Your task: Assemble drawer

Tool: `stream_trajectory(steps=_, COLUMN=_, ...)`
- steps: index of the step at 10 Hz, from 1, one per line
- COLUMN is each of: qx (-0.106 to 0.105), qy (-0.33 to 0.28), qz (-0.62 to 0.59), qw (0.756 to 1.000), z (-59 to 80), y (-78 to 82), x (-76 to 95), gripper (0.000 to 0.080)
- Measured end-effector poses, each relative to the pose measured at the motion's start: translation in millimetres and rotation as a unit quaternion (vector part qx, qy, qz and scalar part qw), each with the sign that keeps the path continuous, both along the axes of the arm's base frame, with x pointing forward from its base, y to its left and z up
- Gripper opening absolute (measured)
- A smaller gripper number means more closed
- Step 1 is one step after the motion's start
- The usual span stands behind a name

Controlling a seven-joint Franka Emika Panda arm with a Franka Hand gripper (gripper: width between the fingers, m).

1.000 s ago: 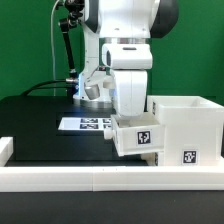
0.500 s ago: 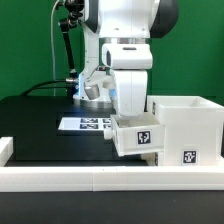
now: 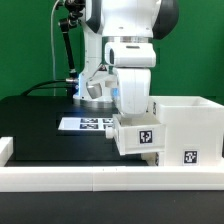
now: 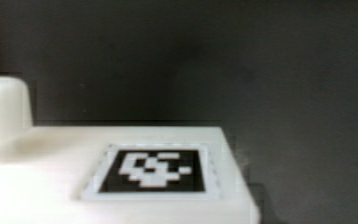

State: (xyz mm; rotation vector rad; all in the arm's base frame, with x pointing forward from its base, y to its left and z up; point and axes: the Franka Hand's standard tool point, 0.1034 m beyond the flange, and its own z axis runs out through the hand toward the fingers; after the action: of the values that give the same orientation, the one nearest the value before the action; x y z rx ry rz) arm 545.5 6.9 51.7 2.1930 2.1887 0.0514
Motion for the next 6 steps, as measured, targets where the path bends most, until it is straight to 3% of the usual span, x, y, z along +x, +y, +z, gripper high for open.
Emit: stream_trajectory(steps=6, qx=-0.001, qy=0.003, qz=-0.02, qw=1.0, z=-0.5, y=0.8, x=-1.1, gripper=0.0042)
